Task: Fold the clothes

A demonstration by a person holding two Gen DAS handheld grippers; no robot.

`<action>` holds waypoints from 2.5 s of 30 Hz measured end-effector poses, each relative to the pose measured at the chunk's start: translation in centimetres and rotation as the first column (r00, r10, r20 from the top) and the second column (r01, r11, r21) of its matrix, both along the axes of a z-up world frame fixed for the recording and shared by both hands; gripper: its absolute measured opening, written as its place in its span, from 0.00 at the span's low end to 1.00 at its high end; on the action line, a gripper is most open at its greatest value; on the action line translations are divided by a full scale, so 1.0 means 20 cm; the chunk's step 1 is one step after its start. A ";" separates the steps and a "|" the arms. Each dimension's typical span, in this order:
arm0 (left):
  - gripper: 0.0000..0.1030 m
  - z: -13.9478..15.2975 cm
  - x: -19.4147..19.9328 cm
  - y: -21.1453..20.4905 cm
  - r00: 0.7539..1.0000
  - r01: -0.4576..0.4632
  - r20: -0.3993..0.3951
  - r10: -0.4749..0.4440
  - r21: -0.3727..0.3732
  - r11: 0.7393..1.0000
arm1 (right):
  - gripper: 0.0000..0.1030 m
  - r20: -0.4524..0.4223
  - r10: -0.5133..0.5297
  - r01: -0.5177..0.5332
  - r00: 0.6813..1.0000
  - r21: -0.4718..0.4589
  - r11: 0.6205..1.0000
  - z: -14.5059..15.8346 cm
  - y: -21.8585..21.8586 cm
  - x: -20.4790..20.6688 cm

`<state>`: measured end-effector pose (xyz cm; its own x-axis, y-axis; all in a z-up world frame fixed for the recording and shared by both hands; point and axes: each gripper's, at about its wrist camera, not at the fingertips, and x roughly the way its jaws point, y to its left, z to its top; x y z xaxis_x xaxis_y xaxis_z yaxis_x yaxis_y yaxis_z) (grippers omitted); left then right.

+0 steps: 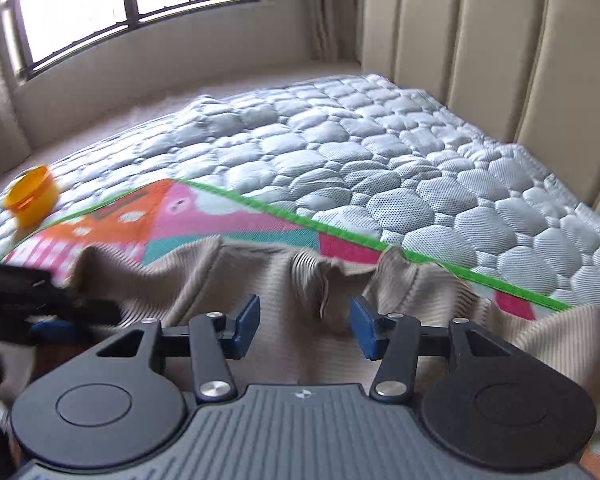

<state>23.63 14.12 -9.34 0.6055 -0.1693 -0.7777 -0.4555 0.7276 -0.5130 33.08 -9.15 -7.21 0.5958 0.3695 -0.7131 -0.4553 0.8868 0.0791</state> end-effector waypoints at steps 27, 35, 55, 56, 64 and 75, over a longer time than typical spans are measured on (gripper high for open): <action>0.84 0.08 0.04 0.09 0.991 -0.083 0.115 0.066 0.152 0.985 | 1.00 -0.103 -0.125 0.131 0.987 0.049 0.990 -0.08 -0.42 -0.23; 0.92 0.12 0.02 -0.27 0.947 0.238 0.190 -0.257 0.118 0.964 | 1.00 -0.268 -0.252 0.254 0.930 -0.025 0.967 -0.29 -0.51 -0.41; 0.93 -0.06 0.05 -0.40 0.934 0.351 0.037 -0.355 0.079 0.933 | 0.51 -0.027 -0.793 0.785 0.608 0.170 0.596 -0.18 -1.64 -0.12; 0.93 -0.07 0.05 -0.40 0.934 0.353 0.034 -0.356 0.078 0.932 | 0.50 -0.051 -0.810 0.804 0.584 0.175 0.569 -0.22 -1.68 -0.11; 0.93 -0.09 0.06 -0.42 0.934 0.354 0.015 -0.357 0.091 0.931 | 0.47 -0.045 -0.833 0.810 0.552 0.267 0.522 -0.32 -1.76 0.02; 0.90 0.00 0.05 -0.29 0.972 0.215 0.070 -0.224 0.116 0.970 | 0.08 0.255 -0.594 0.562 0.763 0.191 0.805 0.03 -1.26 0.01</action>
<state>24.67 8.25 -9.25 0.6249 -0.2239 -0.7479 -0.2380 0.8577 -0.4557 33.35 -34.42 -6.52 0.8895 -0.0547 -0.4536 0.1258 0.9838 0.1281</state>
